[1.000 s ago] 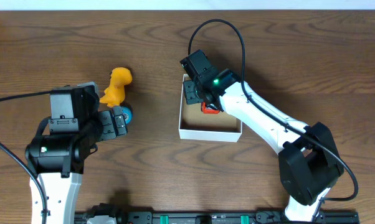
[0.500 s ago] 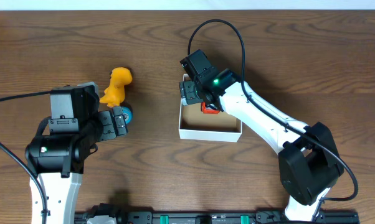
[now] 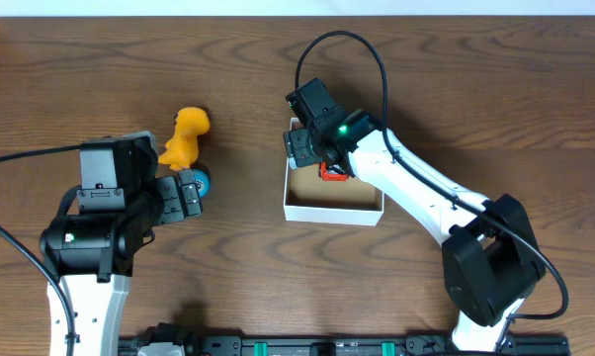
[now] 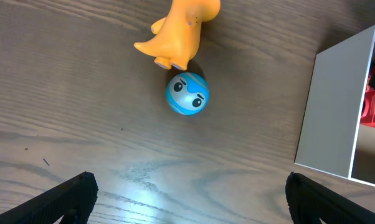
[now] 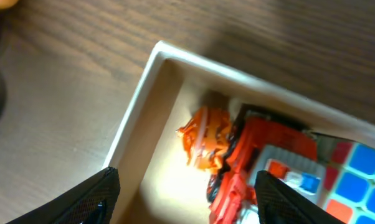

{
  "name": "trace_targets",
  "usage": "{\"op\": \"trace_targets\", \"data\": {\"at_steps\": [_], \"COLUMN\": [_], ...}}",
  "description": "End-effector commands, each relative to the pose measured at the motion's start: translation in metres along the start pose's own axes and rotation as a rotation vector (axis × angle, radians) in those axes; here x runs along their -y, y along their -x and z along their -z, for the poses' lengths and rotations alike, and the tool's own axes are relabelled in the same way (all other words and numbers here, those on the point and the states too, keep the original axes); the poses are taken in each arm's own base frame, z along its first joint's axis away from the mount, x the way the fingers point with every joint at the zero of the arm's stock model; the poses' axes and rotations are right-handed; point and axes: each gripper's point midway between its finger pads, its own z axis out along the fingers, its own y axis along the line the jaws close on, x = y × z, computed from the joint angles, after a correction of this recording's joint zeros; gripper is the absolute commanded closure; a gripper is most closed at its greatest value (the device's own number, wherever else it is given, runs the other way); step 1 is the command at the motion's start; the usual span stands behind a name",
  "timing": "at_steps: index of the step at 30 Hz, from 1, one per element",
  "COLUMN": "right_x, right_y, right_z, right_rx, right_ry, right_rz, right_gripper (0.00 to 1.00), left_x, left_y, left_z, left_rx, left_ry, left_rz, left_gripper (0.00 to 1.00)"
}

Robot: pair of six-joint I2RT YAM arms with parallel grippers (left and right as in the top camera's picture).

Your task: Pack container

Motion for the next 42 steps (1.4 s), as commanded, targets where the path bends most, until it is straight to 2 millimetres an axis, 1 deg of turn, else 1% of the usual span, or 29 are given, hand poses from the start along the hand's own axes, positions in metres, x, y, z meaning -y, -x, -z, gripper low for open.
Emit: {"op": "trace_targets", "data": {"at_steps": [1, 2, 3, 4, 5, 7, 8, 9, 12, 14, 16, 18, 19, 20, 21, 22, 25, 27, 28, 29, 31, 34, 39, 42], "right_x": [-0.012, -0.012, -0.011, -0.008, -0.002, 0.011, 0.017, 0.026, 0.06, 0.091, 0.118, 0.15, 0.164, 0.179, 0.188, 0.198, 0.22, 0.233, 0.24, 0.246, 0.253, 0.259, 0.257, 0.256], "right_y": [-0.001, -0.002, -0.001, 0.0, 0.003, 0.015, 0.021, 0.03, 0.061, 0.076, 0.079, 0.07, 0.063, 0.053, 0.045, 0.036, 0.011, -0.004, -0.012, -0.019, -0.031, -0.045, -0.066, -0.077], "right_z": [-0.001, -0.001, -0.001, -0.001, -0.001, 0.01, 0.016, 0.029, 0.083, 0.132, 0.17, 0.205, 0.216, 0.226, 0.231, 0.235, 0.236, 0.232, 0.229, 0.225, 0.216, 0.198, 0.164, 0.147], "right_rx": [-0.022, -0.022, -0.021, -0.013, 0.0, 0.043, 0.061, 0.091, 0.202, 0.288, 0.341, 0.374, 0.371, 0.354, 0.331, 0.301, 0.2, 0.138, 0.112, 0.09, 0.052, 0.0, -0.069, -0.094], "right_ry": [0.043, 0.043, 0.041, 0.021, -0.009, -0.073, -0.099, -0.139, -0.273, -0.358, -0.385, -0.385, -0.379, -0.358, -0.338, -0.313, -0.274, -0.273, -0.281, -0.29, -0.302, -0.312, -0.291, -0.279], "right_rz": [0.043, 0.042, 0.042, 0.04, 0.026, 0.006, 0.0, -0.009, -0.059, -0.17, -0.291, -0.453, -0.52, -0.59, -0.629, -0.669, -0.757, -0.771, -0.776, -0.783, -0.781, -0.754, -0.709, -0.705], "right_gripper": [0.39, 0.48, 0.53, 0.6, 0.69, 0.96, 0.99, 0.99, 0.99, 0.99, 0.96, 0.93, 0.88, 0.77, 0.67, 0.55, 0.42, 0.28, 0.23, 0.21, 0.2, 0.2, 0.2, 0.21], "left_x": [0.0, 0.0, 0.0, 0.0, 0.0, 0.0, 0.0, 0.0, 0.0, 0.0, 0.0, 0.0, 0.0, 0.0, 0.0, 0.0, -0.001, -0.001, -0.001, -0.001, -0.001, -0.002, -0.003, -0.005], "left_y": [0.005, 0.004, 0.005, 0.005, 0.005, 0.005, 0.005, 0.005, 0.005, 0.004, 0.005, 0.005, 0.005, 0.006, 0.005, 0.005, 0.004, 0.004, 0.004, 0.004, 0.003, 0.003, -0.001, -0.008], "left_z": [0.003, 0.003, 0.003, 0.003, 0.003, 0.003, 0.003, 0.003, 0.003, 0.003, 0.003, 0.002, 0.001, -0.002, -0.005, -0.01, -0.029, -0.045, -0.055, -0.063, -0.081, -0.107, -0.147, -0.162], "left_rx": [0.011, 0.01, 0.011, 0.011, 0.011, 0.011, 0.012, 0.012, 0.012, 0.01, 0.011, 0.009, 0.005, -0.003, -0.013, -0.03, -0.09, -0.135, -0.155, -0.173, -0.212, -0.255, -0.309, -0.348], "left_ry": [0.008, 0.008, 0.008, 0.008, 0.008, 0.008, 0.007, 0.007, 0.007, 0.008, 0.008, 0.009, 0.009, 0.01, 0.011, 0.013, 0.019, 0.024, 0.027, 0.029, 0.033, 0.039, 0.053, 0.059], "left_rz": [-0.009, -0.009, -0.009, -0.009, -0.009, -0.009, -0.009, -0.009, -0.013, -0.056, -0.103, -0.137, -0.148, -0.161, -0.168, -0.167, -0.166, -0.159, -0.15, -0.143, -0.141, -0.138, -0.097, -0.087], "left_gripper": [0.02, 0.02, 0.02, 0.02, 0.02, 0.02, 0.02, 0.02, 0.02, 0.02, 0.02, 0.02, 0.02, 0.02, 0.02, 0.02, 0.02, 0.02, 0.02, 0.02, 0.02, 0.02, 0.02, 0.02]}}
